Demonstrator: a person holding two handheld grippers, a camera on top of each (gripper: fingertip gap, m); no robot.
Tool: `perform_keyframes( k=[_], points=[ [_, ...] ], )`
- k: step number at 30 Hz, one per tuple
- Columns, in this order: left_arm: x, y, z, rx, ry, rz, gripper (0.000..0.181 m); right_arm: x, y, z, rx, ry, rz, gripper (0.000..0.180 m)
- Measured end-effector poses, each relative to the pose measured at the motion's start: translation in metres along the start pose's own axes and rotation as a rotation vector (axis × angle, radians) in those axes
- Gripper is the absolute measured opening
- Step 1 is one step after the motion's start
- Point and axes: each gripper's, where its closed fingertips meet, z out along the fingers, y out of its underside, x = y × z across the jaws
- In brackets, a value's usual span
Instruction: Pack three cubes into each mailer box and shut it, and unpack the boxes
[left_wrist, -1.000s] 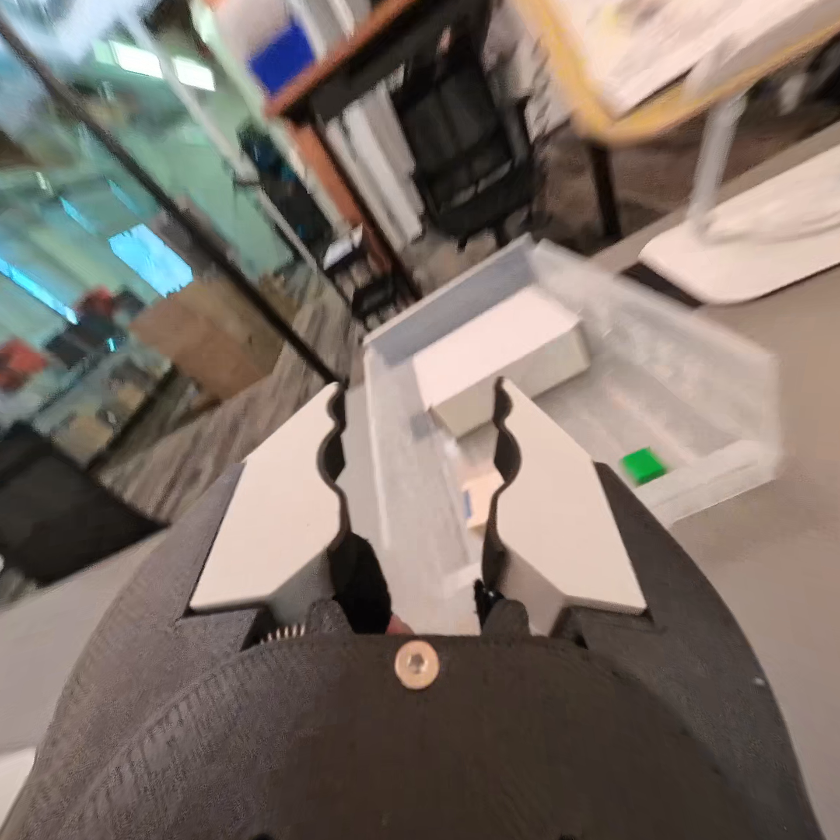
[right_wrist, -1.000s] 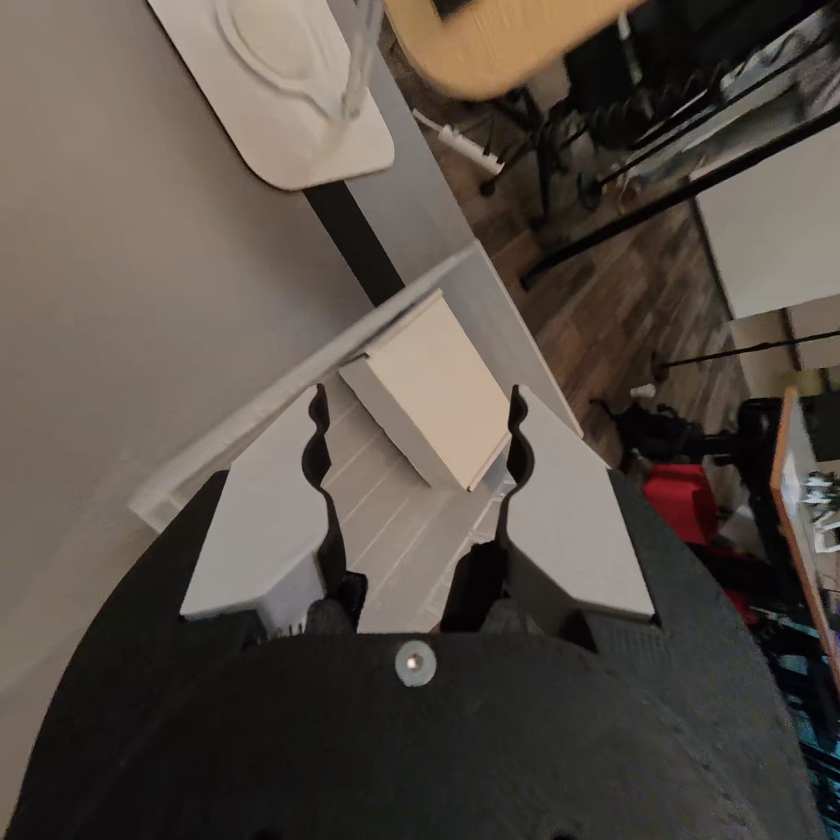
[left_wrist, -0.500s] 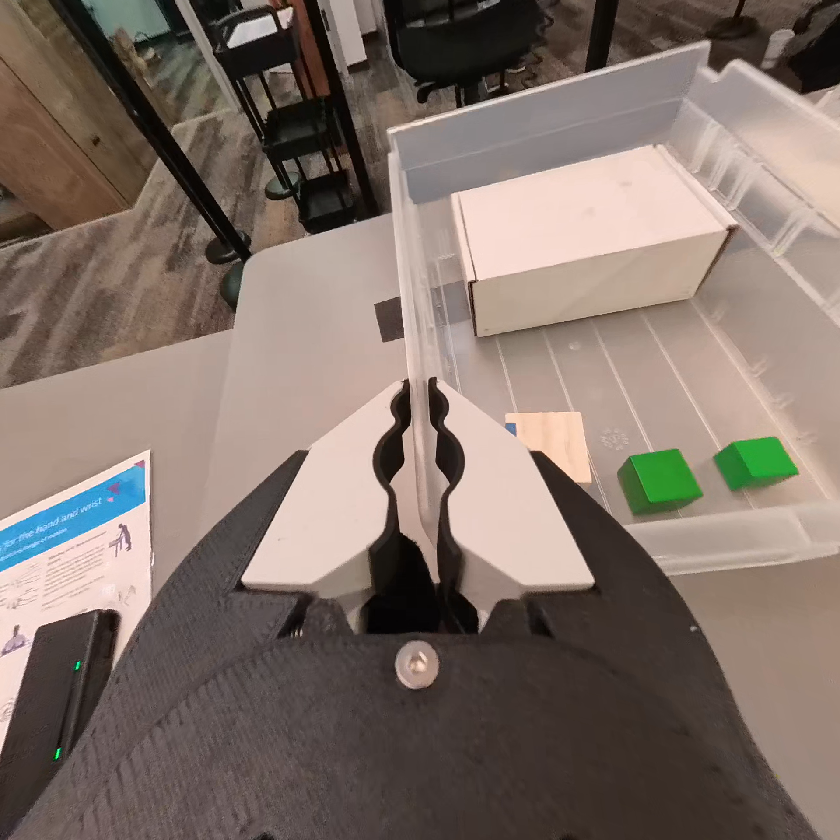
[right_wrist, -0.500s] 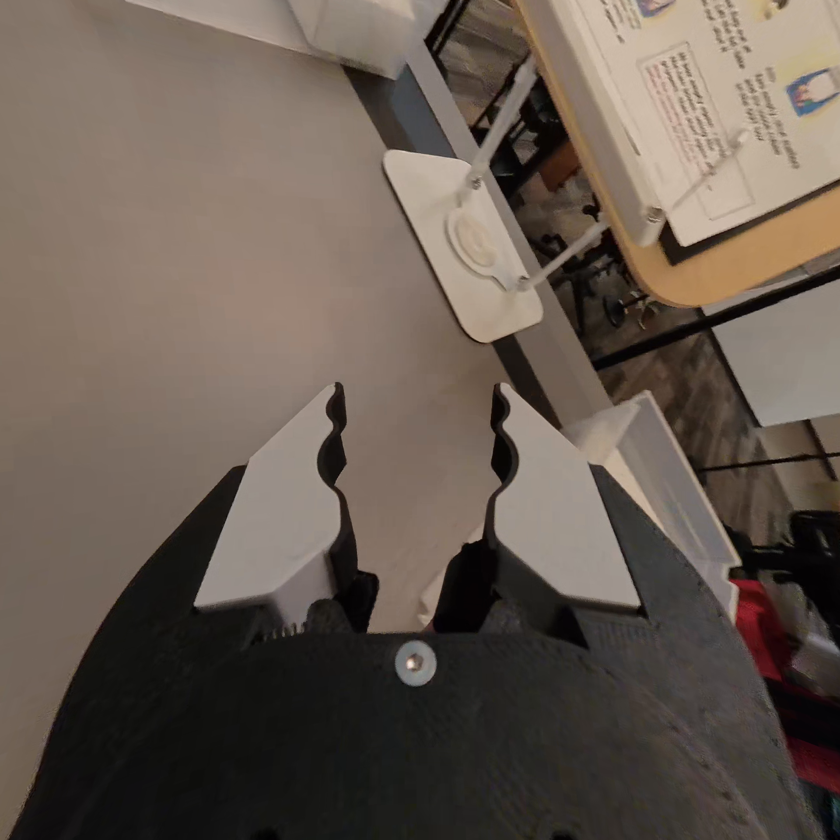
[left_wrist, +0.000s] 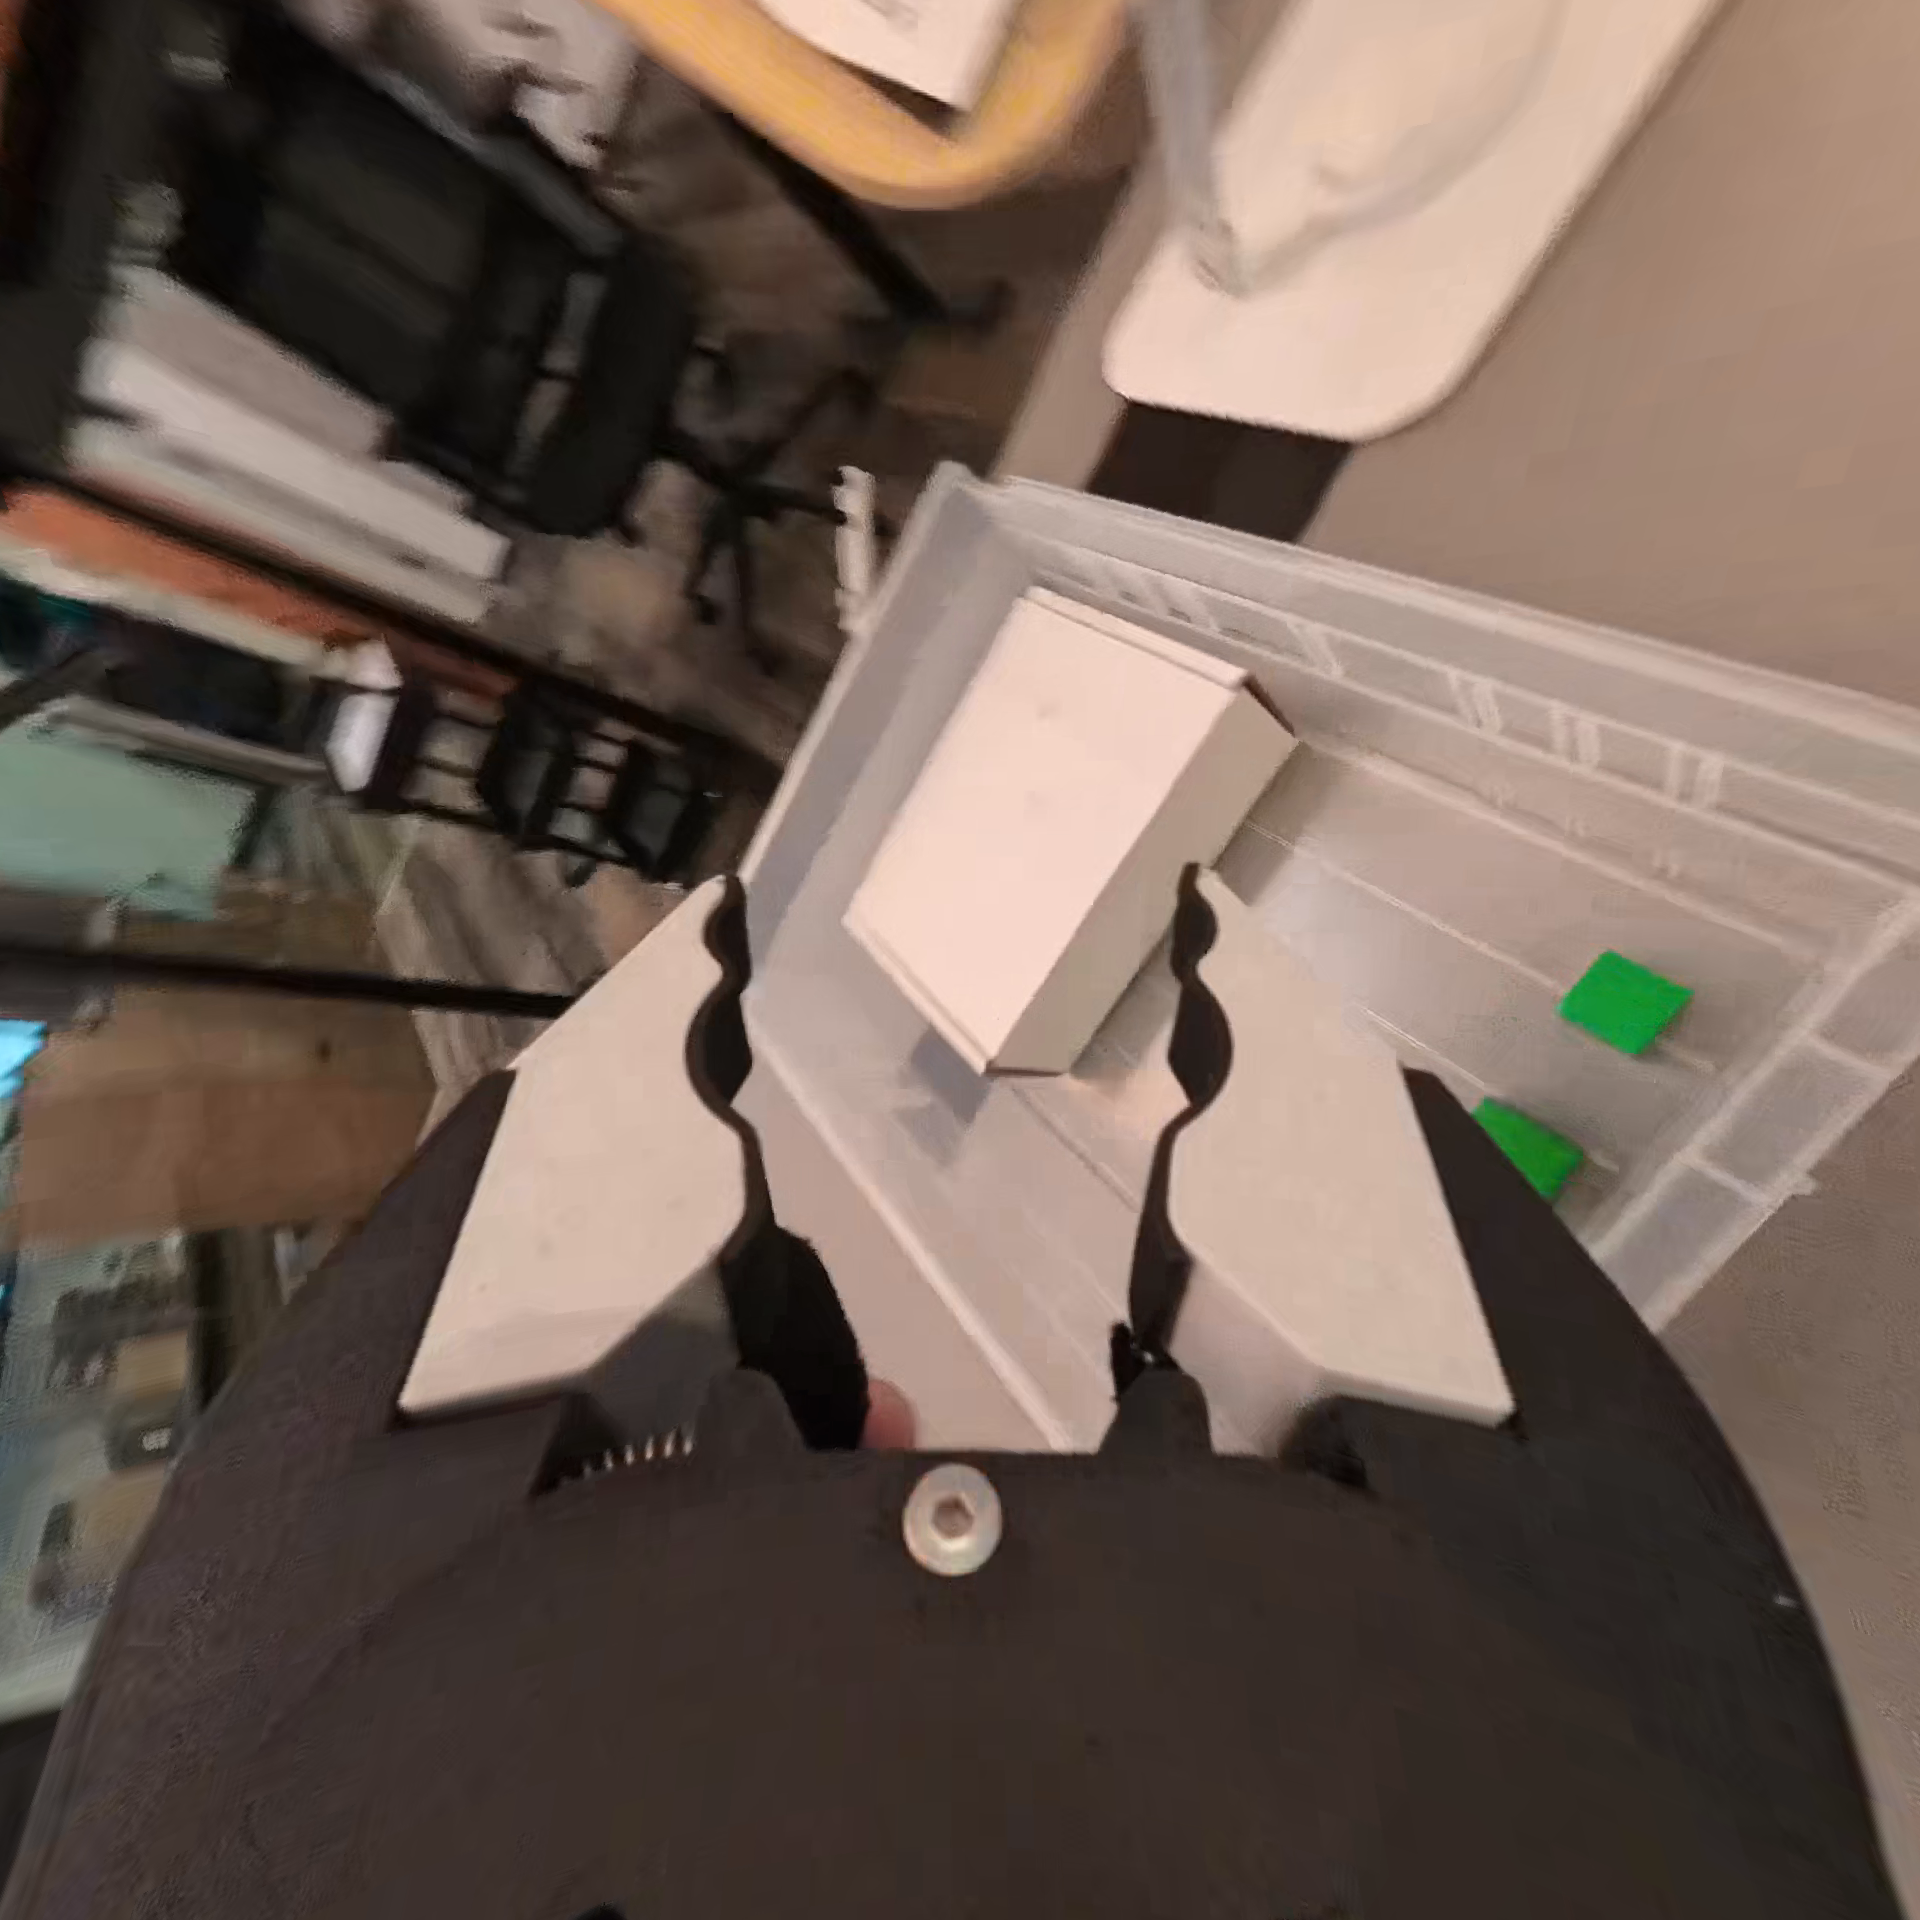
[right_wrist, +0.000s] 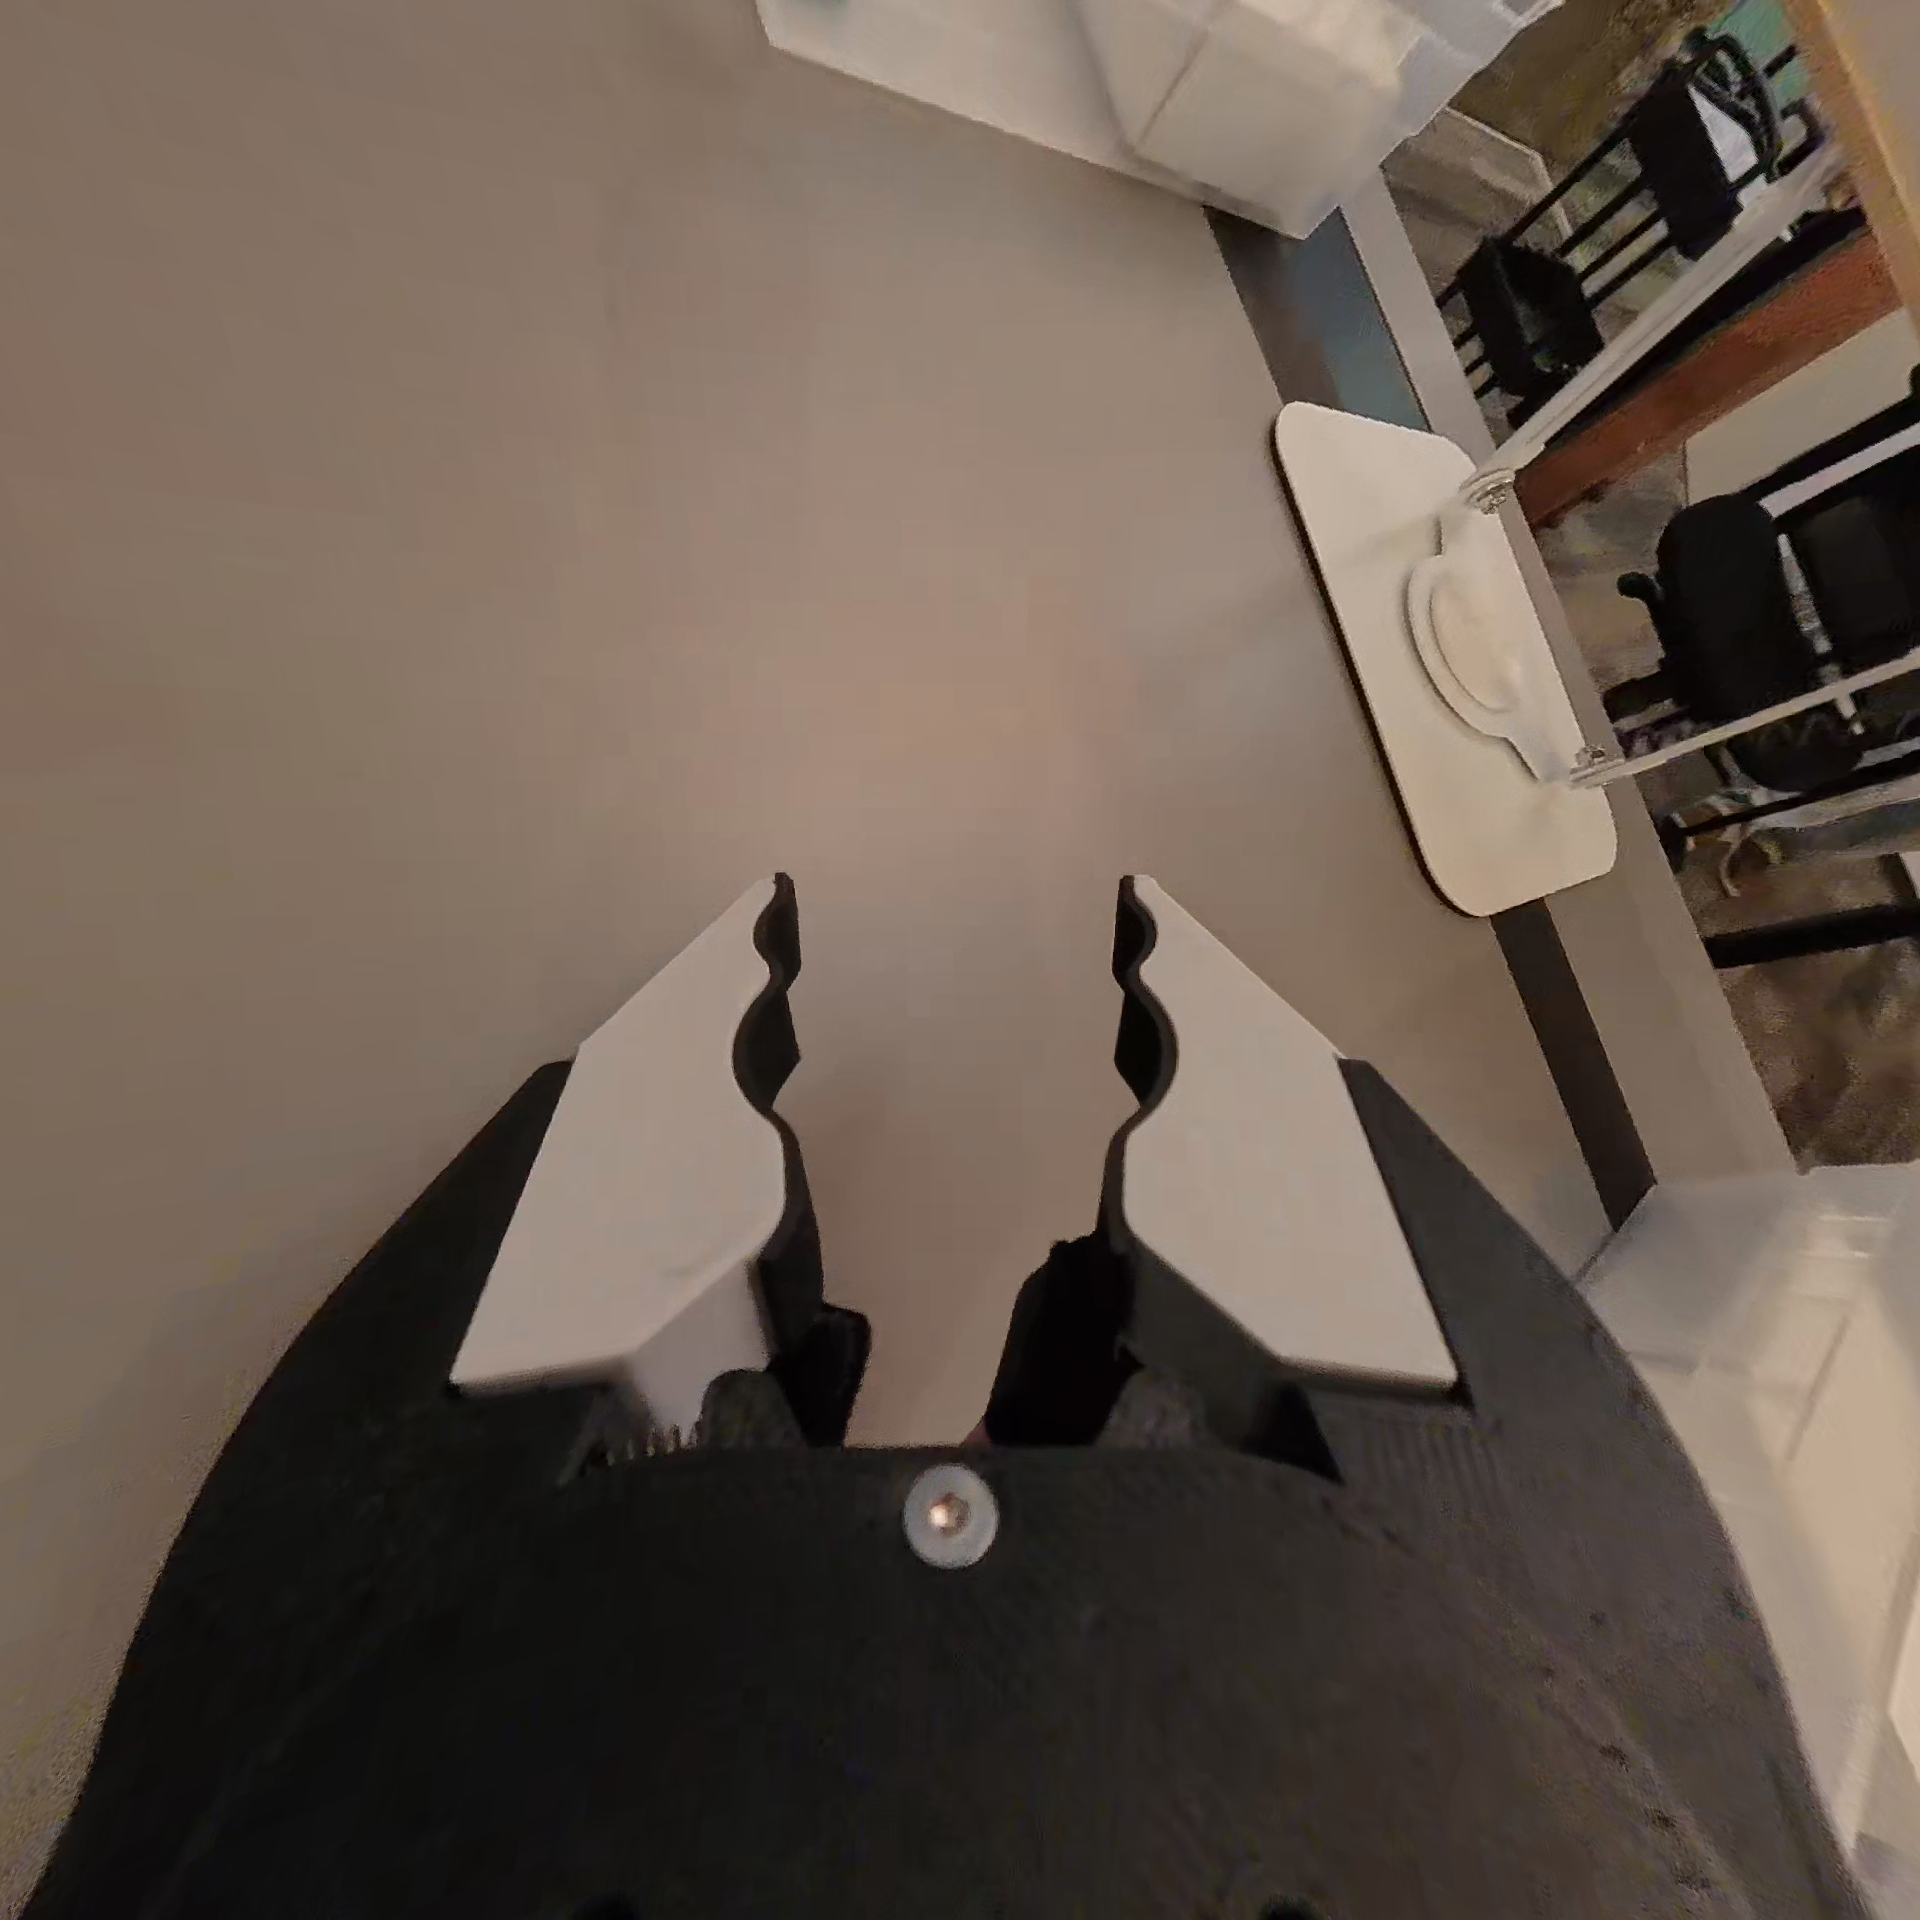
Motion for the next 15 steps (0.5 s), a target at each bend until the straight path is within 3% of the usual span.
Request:
perform_keyframes(
  k=[3, 8, 15],
  points=[
    [0.016, 0.007, 0.059, -0.144, 0.204, 0.129, 0.102, -0.009, 0.001, 0.005, 0.026, -0.038, 0.025, 0.057],
    [0.028, 0.020, 0.127, -0.217, 0.393, 0.232, 0.112, -0.016, 0.013, 0.008, 0.001, -0.072, 0.004, 0.056],
    [0.041, 0.043, 0.159, -0.326, 0.552, 0.315, 0.125, -0.014, 0.023, 0.009, 0.008, -0.112, 0.034, 0.054]
  ],
)
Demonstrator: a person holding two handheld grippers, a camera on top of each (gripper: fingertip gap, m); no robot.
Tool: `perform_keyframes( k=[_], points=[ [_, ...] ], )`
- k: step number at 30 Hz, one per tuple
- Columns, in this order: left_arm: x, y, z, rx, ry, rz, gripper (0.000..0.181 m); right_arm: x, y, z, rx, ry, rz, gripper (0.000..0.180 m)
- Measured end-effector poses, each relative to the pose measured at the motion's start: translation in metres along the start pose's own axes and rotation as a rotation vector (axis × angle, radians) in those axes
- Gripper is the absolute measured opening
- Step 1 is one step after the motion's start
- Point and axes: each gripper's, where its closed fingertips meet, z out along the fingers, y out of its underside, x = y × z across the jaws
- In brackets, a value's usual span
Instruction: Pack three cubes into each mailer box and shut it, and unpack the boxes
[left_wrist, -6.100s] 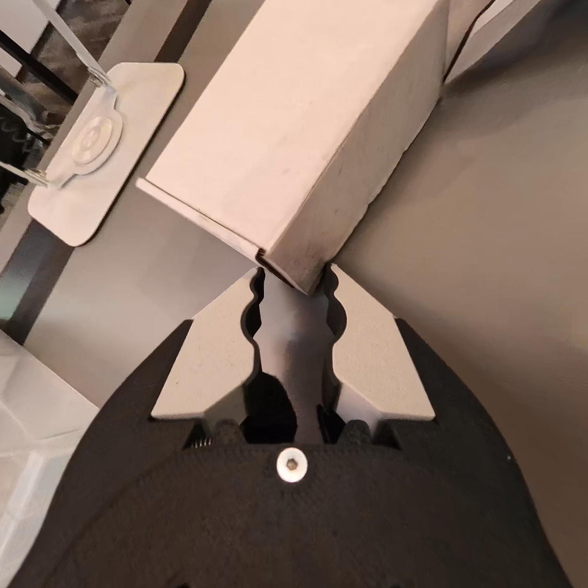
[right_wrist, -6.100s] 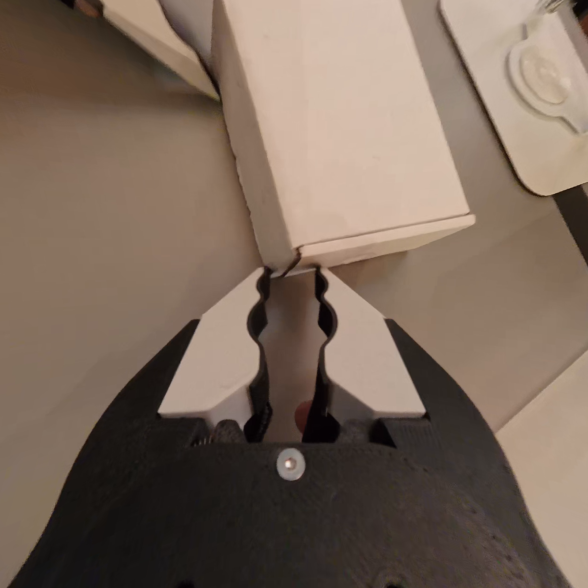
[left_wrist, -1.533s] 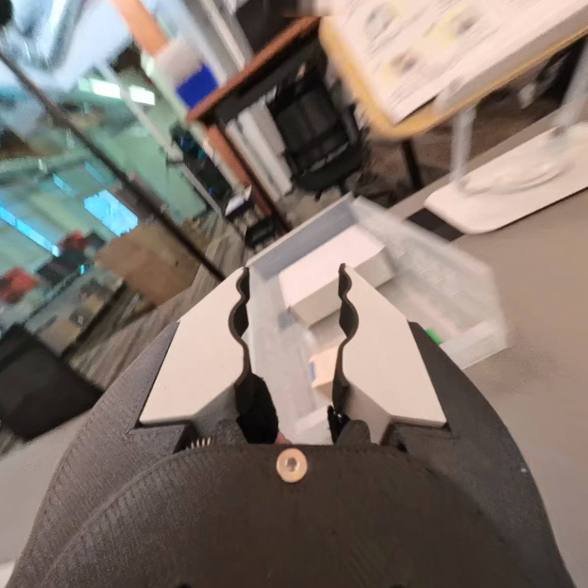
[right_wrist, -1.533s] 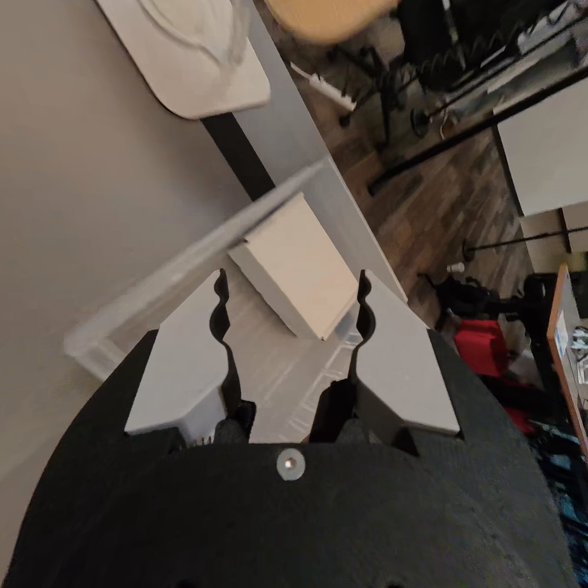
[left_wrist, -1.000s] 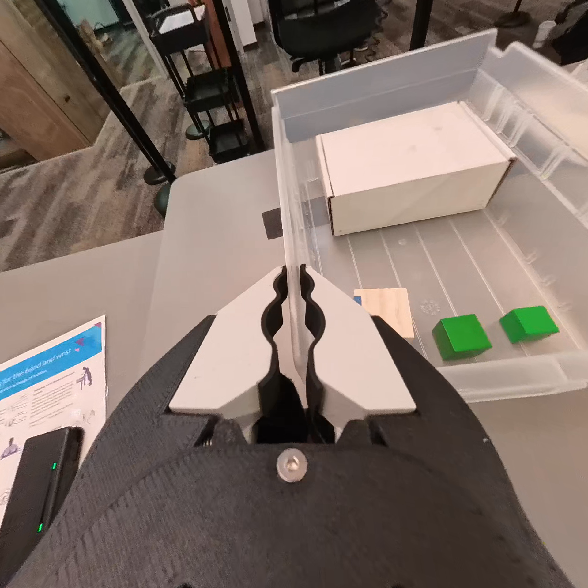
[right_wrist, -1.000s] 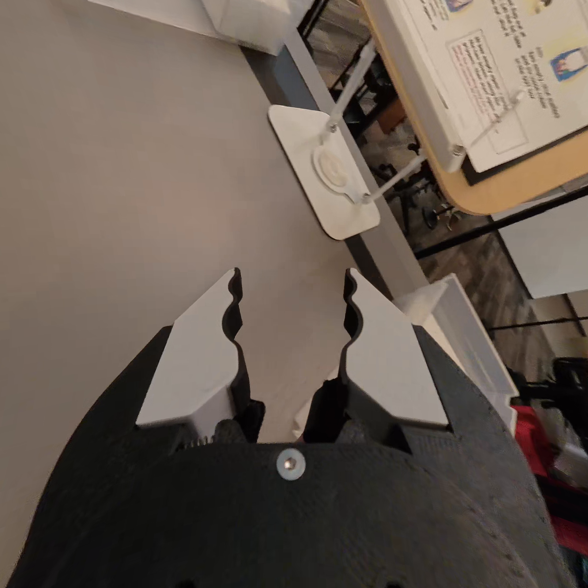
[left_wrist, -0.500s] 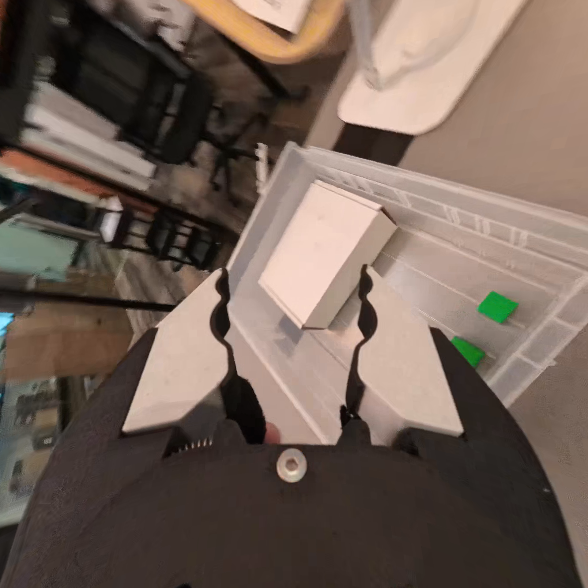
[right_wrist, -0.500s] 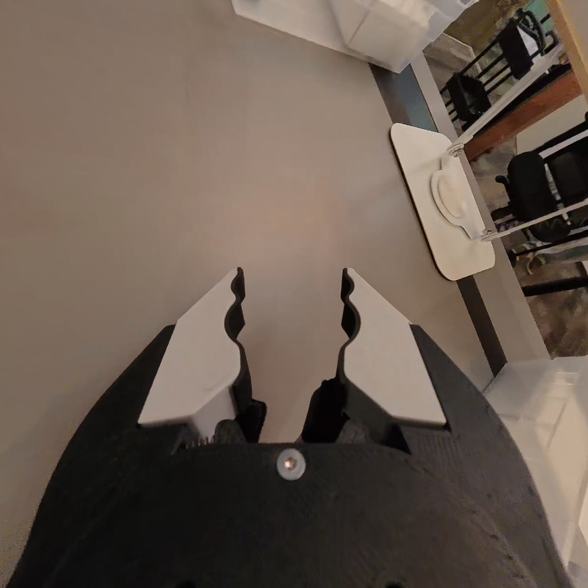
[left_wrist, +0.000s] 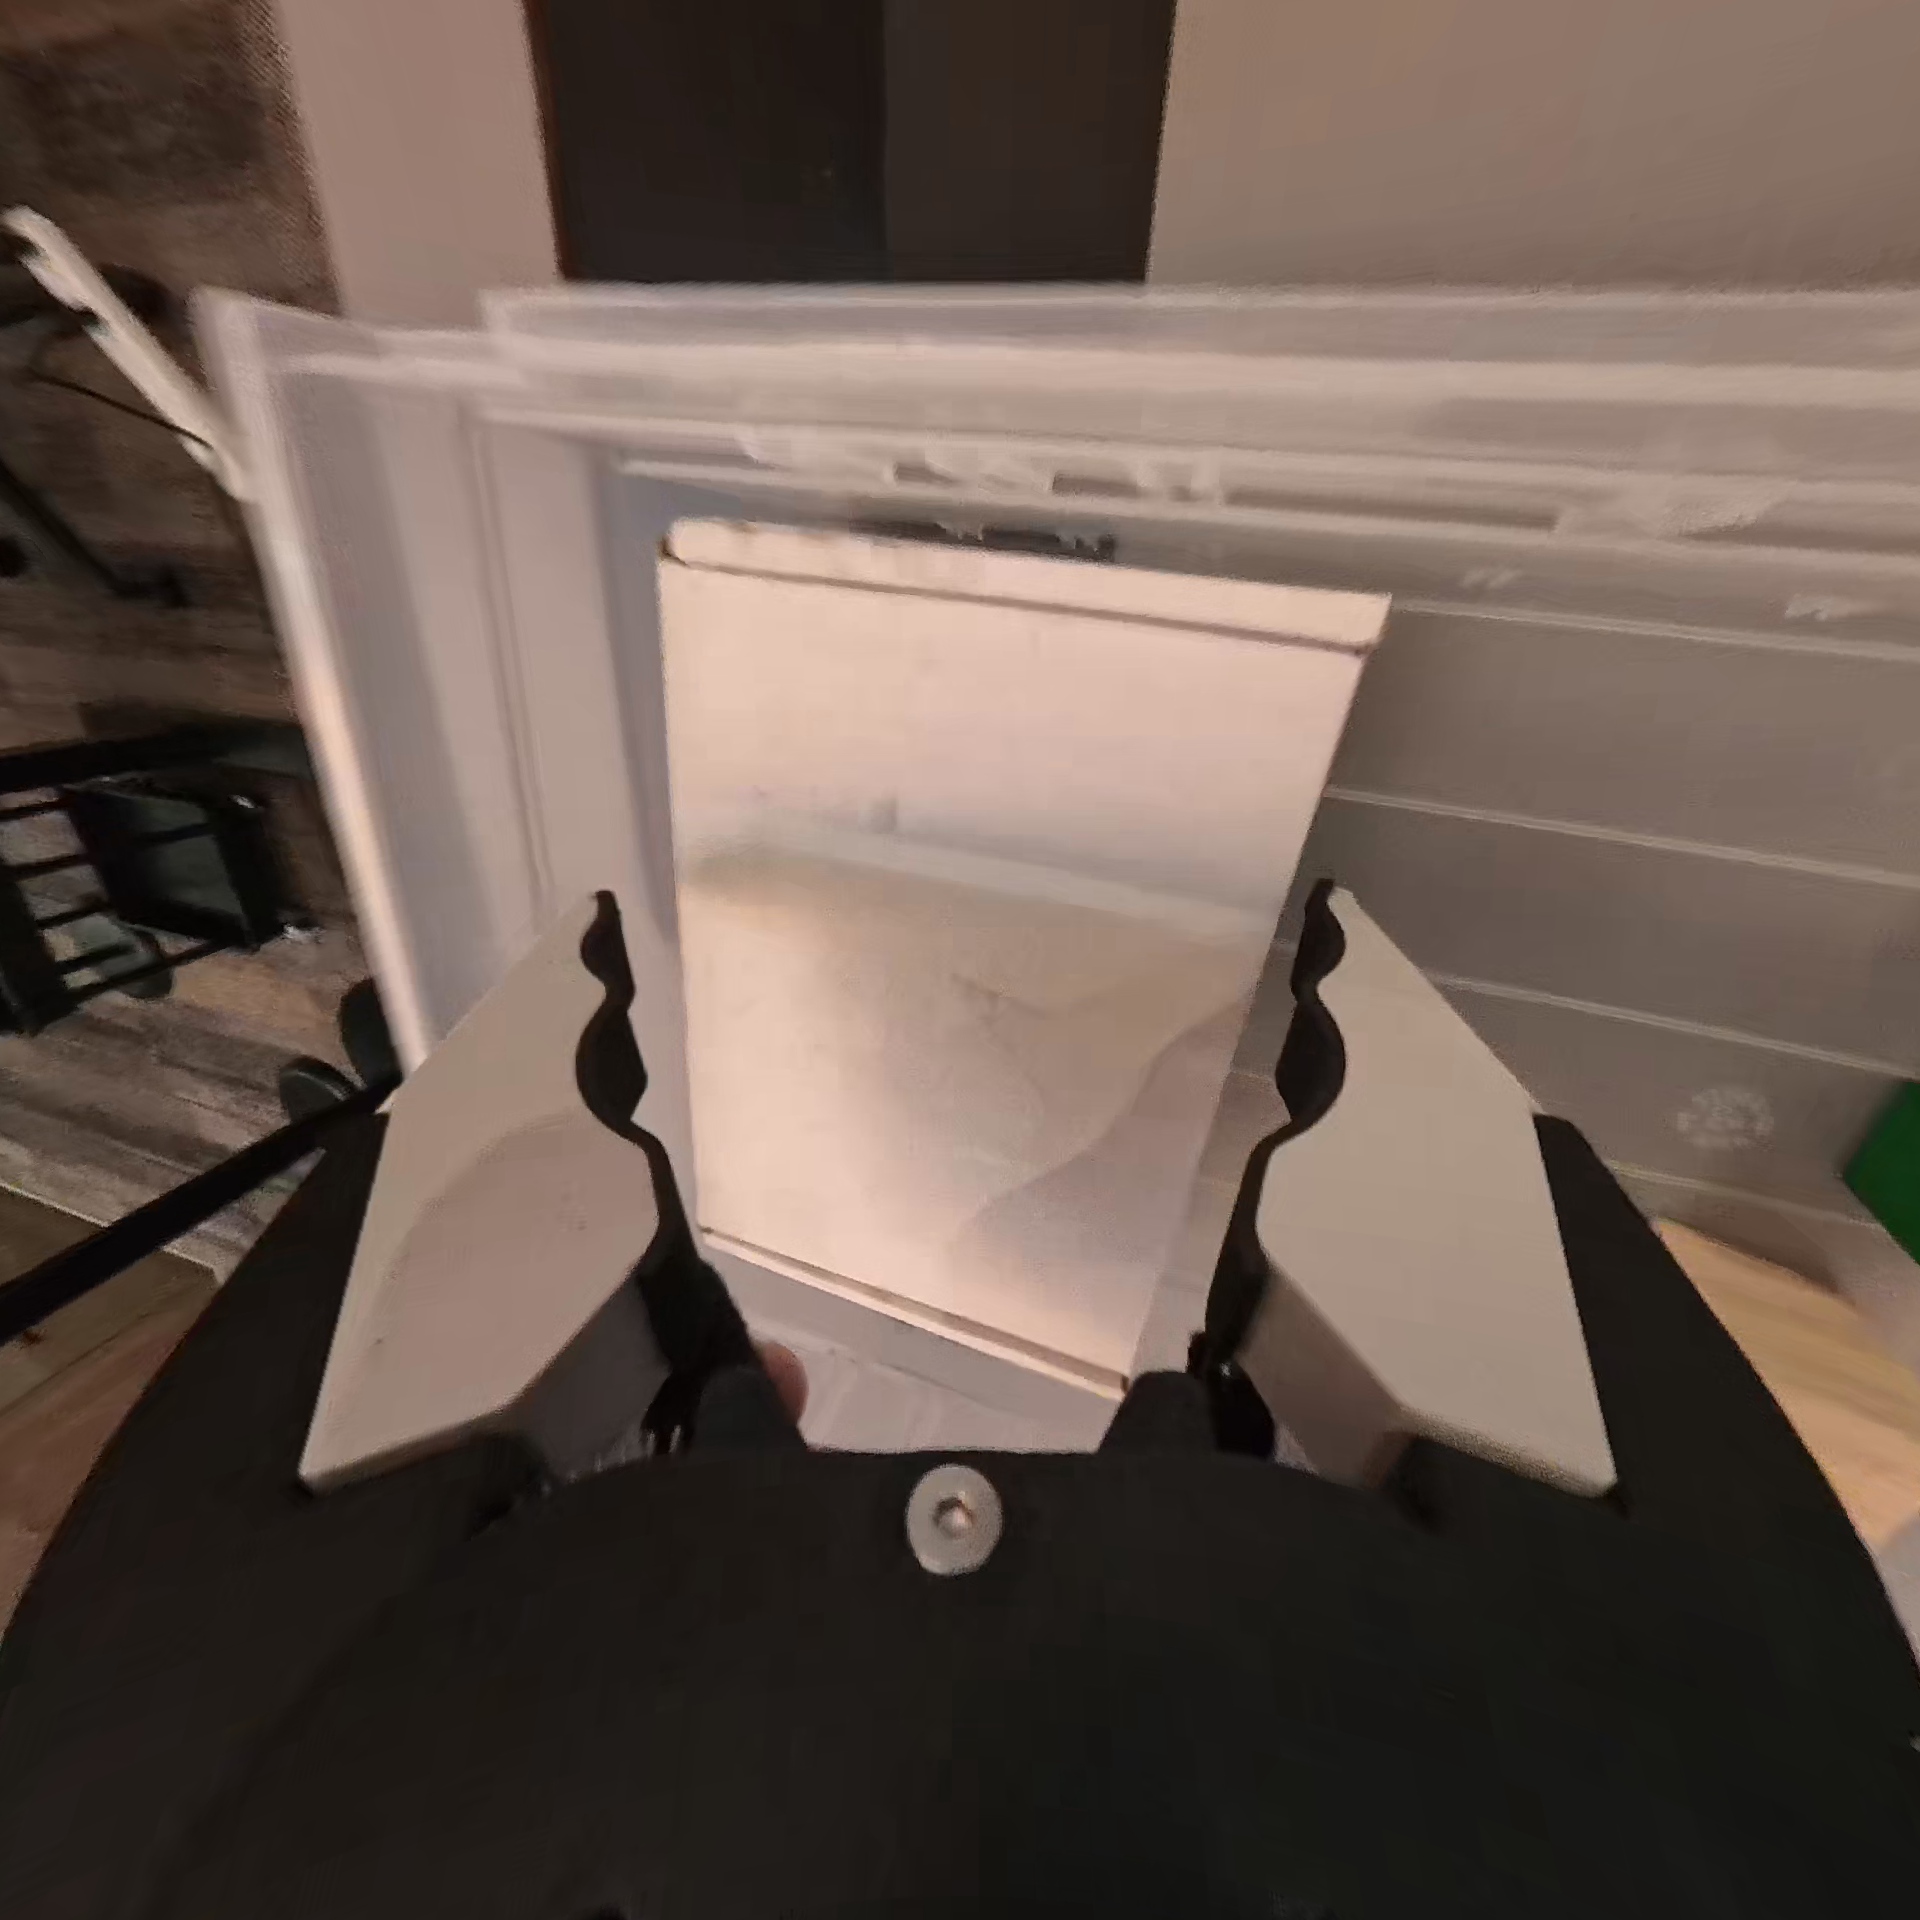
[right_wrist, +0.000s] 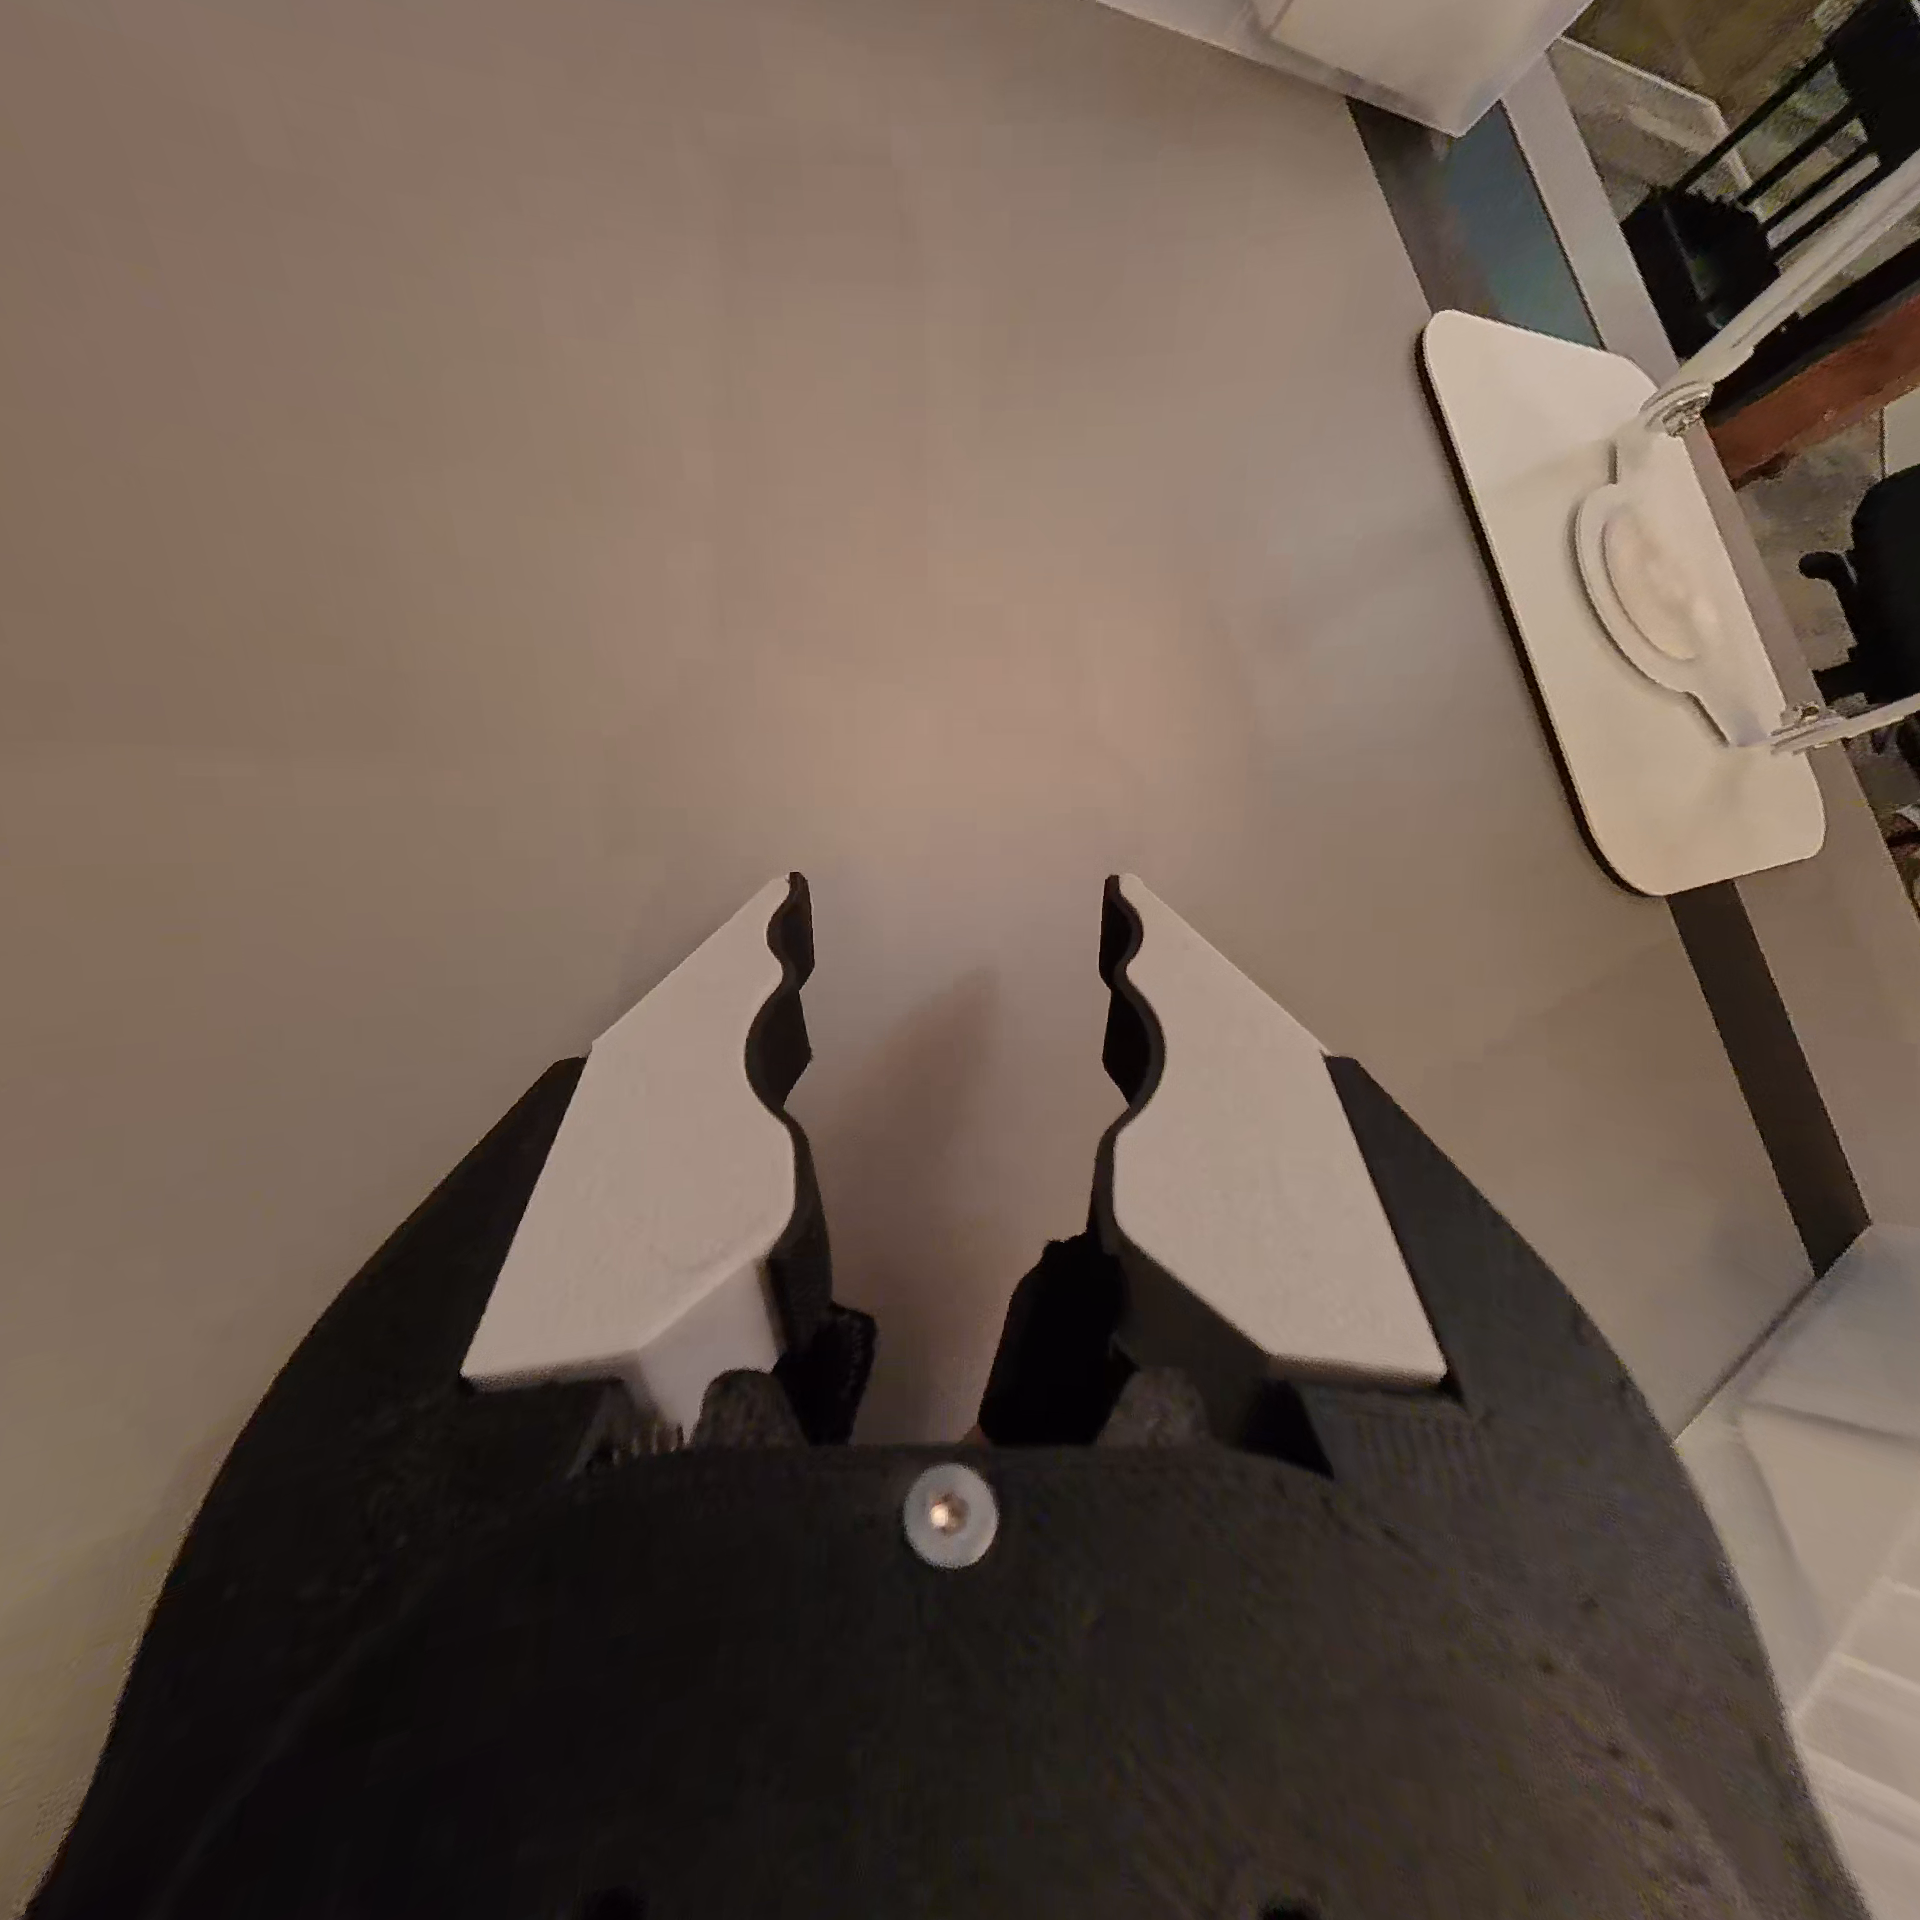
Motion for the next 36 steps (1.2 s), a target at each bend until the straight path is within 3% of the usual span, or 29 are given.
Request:
perform_keyframes(
  k=[3, 6, 13, 19, 30, 36],
  points=[
    [0.008, 0.009, 0.013, -0.050, 0.054, 0.012, 0.131, -0.002, -0.001, 0.001, 0.012, -0.017, 0.009, 0.054],
    [-0.001, 0.007, 0.015, -0.035, 0.020, 0.003, 0.120, -0.006, -0.002, 0.002, 0.011, -0.027, -0.003, 0.053],
    [-0.002, 0.014, 0.015, -0.046, 0.019, -0.036, 0.123, -0.009, -0.002, 0.002, 0.002, -0.025, -0.024, 0.053],
    [-0.004, 0.025, 0.013, -0.085, 0.125, -0.121, 0.121, -0.015, -0.004, 0.004, 0.011, -0.049, -0.034, 0.049],
    [-0.001, 0.027, 0.013, -0.095, 0.095, -0.090, 0.120, -0.013, -0.002, 0.004, 0.014, -0.046, -0.024, 0.047],
    [-0.003, 0.027, -0.012, -0.059, 0.024, -0.108, 0.120, -0.013, -0.002, 0.004, 0.013, -0.045, -0.026, 0.047]
  ],
)
